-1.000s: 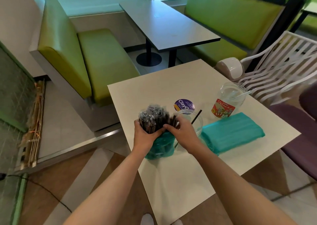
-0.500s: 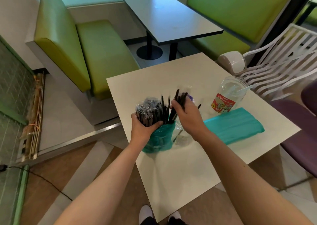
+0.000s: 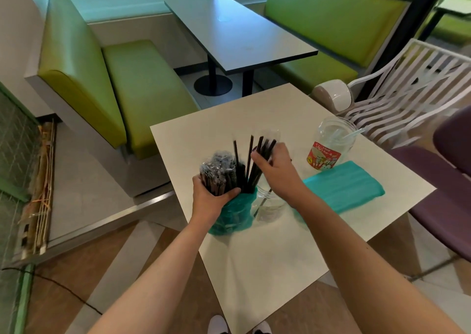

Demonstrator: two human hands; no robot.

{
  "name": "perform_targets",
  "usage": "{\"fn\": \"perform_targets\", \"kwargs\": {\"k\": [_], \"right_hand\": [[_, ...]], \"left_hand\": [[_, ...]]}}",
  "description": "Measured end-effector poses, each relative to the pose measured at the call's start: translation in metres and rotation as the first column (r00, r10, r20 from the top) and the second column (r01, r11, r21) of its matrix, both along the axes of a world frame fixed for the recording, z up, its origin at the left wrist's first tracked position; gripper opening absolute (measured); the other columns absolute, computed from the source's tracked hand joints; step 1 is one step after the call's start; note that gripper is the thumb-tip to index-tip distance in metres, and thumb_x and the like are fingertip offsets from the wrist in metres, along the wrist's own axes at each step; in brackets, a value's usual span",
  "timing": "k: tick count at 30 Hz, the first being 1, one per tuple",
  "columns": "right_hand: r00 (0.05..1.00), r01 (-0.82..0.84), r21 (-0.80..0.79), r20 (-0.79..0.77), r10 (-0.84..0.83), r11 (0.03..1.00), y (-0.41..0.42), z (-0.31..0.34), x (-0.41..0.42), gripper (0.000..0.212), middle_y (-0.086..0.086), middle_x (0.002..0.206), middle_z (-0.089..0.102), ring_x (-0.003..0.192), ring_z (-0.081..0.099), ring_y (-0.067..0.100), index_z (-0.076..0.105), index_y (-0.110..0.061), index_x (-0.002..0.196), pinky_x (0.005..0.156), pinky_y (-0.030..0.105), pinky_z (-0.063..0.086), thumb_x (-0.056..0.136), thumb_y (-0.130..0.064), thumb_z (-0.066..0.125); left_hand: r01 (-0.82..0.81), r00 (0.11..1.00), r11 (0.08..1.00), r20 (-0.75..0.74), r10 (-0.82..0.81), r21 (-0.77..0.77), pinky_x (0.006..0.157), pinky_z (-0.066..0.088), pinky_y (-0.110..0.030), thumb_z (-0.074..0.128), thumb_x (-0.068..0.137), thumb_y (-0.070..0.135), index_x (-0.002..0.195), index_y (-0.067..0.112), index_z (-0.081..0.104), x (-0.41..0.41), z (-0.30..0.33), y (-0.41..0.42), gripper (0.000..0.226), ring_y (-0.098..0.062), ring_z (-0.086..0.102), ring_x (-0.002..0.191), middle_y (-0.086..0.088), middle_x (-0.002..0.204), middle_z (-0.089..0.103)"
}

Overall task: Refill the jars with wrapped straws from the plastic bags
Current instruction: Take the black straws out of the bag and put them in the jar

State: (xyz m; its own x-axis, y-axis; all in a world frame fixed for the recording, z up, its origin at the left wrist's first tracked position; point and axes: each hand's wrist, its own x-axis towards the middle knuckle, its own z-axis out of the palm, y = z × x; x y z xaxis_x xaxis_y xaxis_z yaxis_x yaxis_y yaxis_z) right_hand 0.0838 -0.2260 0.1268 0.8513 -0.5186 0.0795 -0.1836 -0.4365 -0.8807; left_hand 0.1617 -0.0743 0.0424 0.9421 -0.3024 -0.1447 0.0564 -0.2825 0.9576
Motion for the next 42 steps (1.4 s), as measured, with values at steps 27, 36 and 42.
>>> {"fn": "perform_targets", "kwargs": {"k": [27,36,42], "right_hand": [[0.996,0.012,0.156,0.082,-0.025,0.988,0.006,0.000,-0.003,0.011,0.000,0.098,0.067,0.098,0.061,0.012,0.060,-0.017,0.100,0.089,0.024,0.046,0.100,-0.022,0.050],[0.948,0.121,0.140,0.279,-0.156,0.983,-0.018,0.046,-0.003,0.013,-0.004,0.084,0.067,0.082,0.059,0.005,0.052,-0.019,0.106,0.078,0.019,0.045,0.103,-0.029,0.043],[0.848,0.320,0.111,0.410,-0.337,0.941,-0.040,0.064,-0.010,0.011,0.000,0.082,0.061,0.071,0.053,-0.004,0.047,-0.018,0.105,0.067,0.007,0.042,0.103,-0.027,0.040]], "left_hand": [[-0.159,0.986,0.987,0.047,0.157,0.028,0.087,0.044,-0.030,0.092,0.053,0.050,0.113,0.026,0.034,0.001,-0.001,-0.022,0.087,-0.017,0.052,0.111,0.005,0.115,0.051],[-0.170,0.985,0.985,0.038,0.168,0.044,0.091,0.050,-0.038,0.091,0.050,0.054,0.114,0.023,0.037,0.003,-0.003,-0.023,0.089,-0.021,0.056,0.110,0.001,0.116,0.055],[-0.172,0.985,0.983,0.038,0.170,0.060,0.091,0.048,-0.034,0.092,0.052,0.050,0.115,0.023,0.036,0.003,-0.001,-0.023,0.088,-0.019,0.054,0.111,0.001,0.119,0.053]]}}
